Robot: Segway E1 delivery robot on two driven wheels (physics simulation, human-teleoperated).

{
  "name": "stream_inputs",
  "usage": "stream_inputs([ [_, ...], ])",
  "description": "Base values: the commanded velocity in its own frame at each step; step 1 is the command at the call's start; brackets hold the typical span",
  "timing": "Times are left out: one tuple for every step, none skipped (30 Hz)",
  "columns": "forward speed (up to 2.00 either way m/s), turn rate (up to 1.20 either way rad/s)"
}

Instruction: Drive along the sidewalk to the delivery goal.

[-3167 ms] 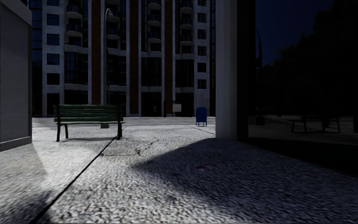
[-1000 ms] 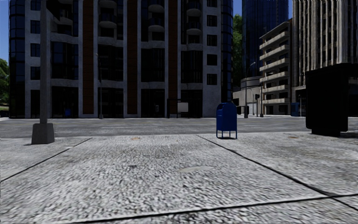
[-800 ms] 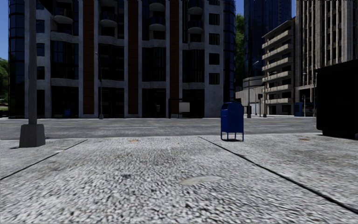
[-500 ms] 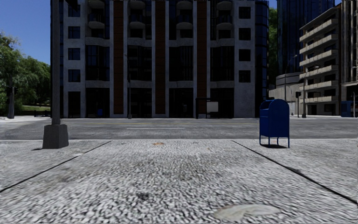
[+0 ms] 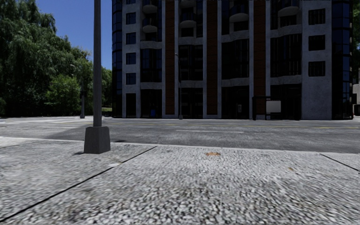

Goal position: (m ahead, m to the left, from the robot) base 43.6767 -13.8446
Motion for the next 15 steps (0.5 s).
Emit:
stream_inputs([
  [2.0,0.68],
  [2.0,0.68],
  [2.0,0.68],
  [2.0,0.69],
  [2.0,0.87],
  [2.0,0.97],
  [2.0,1.0],
  [2.0,1.01],
  [2.0,1.02],
  [2.0,1.02],
  [2.0,1.03],
  [2.0,1.04],
  [2.0,1.04],
  [2.0,1.05],
  [2.0,1.05],
])
